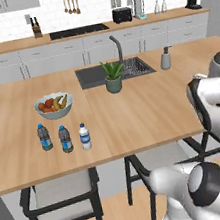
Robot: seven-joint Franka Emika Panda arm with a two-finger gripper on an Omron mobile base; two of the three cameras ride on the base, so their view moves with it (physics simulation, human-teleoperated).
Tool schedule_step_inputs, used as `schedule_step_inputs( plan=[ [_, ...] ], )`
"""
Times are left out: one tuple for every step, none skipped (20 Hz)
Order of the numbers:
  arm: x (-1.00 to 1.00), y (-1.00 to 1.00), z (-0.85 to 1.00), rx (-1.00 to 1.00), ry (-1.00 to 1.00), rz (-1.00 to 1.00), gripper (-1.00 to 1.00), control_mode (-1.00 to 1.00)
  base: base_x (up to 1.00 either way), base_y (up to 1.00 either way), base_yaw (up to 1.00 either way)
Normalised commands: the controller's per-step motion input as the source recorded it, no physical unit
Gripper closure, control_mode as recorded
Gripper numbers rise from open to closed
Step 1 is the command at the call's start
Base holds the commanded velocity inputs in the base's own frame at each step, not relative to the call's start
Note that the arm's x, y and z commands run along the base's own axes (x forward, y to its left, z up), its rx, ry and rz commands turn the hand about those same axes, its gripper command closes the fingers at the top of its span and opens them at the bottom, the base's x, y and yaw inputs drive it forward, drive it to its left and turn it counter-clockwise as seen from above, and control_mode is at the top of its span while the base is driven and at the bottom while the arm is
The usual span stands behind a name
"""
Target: Move the plastic bottles in the middle to the plastics group, and the glass bottles in the middle to the glass group.
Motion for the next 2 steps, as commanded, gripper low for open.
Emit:
schedule_step_inputs(
  plan=[
    [-0.47,0.28,0.00,0.00,0.00,0.14,-1.00,-1.00,0.00,0.00,0.00],
    [-0.40,0.31,0.00,0.00,0.00,0.15,-1.00,-1.00,0.00,0.00,0.00]
  ],
)
